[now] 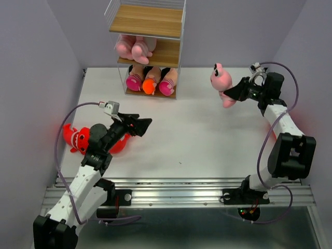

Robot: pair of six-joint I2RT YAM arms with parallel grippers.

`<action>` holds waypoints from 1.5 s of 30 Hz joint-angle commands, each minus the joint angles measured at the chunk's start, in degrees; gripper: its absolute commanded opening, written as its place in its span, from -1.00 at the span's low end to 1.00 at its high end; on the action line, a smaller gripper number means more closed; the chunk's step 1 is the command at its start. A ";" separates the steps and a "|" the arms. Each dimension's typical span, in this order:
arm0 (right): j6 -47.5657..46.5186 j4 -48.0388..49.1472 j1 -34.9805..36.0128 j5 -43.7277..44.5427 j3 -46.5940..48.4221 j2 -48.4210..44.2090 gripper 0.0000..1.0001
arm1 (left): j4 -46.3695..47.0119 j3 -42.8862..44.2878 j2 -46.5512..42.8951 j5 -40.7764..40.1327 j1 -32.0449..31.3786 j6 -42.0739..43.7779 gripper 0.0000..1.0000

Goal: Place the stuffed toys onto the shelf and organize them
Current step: Grab a stuffed toy with the right arm, then pass the stuffed toy from the right arm to the left

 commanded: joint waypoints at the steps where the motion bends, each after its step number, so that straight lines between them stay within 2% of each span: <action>1: 24.70 21.91 0.31 -21.78 -9.16 -6.94 -0.99 | 26.15 -10.15 2.76 5.29 -5.46 -26.39 0.97; 3: 33.58 28.50 0.31 -23.54 -15.12 -8.88 -0.99 | 27.84 -10.78 4.61 -0.84 -11.60 -27.02 0.97; 4: 37.00 35.84 0.31 -24.51 -17.14 -10.72 -0.99 | 28.71 -10.52 5.57 -7.75 -18.68 -26.50 0.97; 5: 44.26 40.18 0.83 -24.78 -21.16 -11.52 -0.99 | 29.85 -10.25 7.85 -10.78 -21.80 -26.49 0.98; 6: 47.99 49.79 0.84 -24.69 -23.29 -12.40 -0.99 | 31.08 -9.90 9.35 -14.81 -24.53 -26.67 0.97; 8: 55.90 60.12 0.84 -24.08 -27.09 -13.63 -0.99 | 35.91 -8.59 12.97 -17.21 -30.16 -27.90 0.97; 9: 63.59 70.44 0.84 -23.73 -30.23 -13.81 -0.99 | 37.75 -8.06 16.88 -18.96 -31.66 -28.16 0.97; 12: 71.82 81.59 0.84 -22.32 -34.20 -14.34 -0.99 | 44.88 -4.99 25.86 -20.21 -35.71 -28.95 0.98; 14: 69.66 79.87 0.84 -21.62 -35.18 -16.52 -0.99 | 48.48 -1.31 32.87 -19.86 -37.81 -29.30 0.97; 19: 66.75 77.14 0.84 -19.78 -38.69 -22.33 -0.99 | 50.87 8.88 46.07 -18.63 -40.81 -30.36 0.97; 25: 64.46 74.68 0.84 -19.59 -40.71 -26.99 -0.99 | 51.31 17.08 53.21 -17.40 -41.34 -30.72 0.97; 33: 64.72 74.85 0.84 -20.30 -41.16 -25.85 -0.99 | 49.90 22.00 55.85 -15.73 -41.61 -29.57 0.97; 36: 64.81 75.20 1.36 -20.47 -41.42 -26.12 -0.99 | 50.43 23.58 57.70 -14.42 -41.61 -30.18 0.82; 40: 63.85 74.50 1.89 -20.65 -41.42 -26.64 -0.99 | 53.85 25.69 60.60 -10.90 -41.61 -31.68 0.26; 41: 63.67 74.33 1.89 -20.82 -41.33 -26.64 -0.99 | 54.29 26.04 61.30 -10.46 -41.61 -31.85 -0.06; 45: 63.06 73.53 1.89 -21.09 -41.07 -26.56 -0.99 | 54.30 26.75 61.66 -9.75 -41.61 -31.86 -0.63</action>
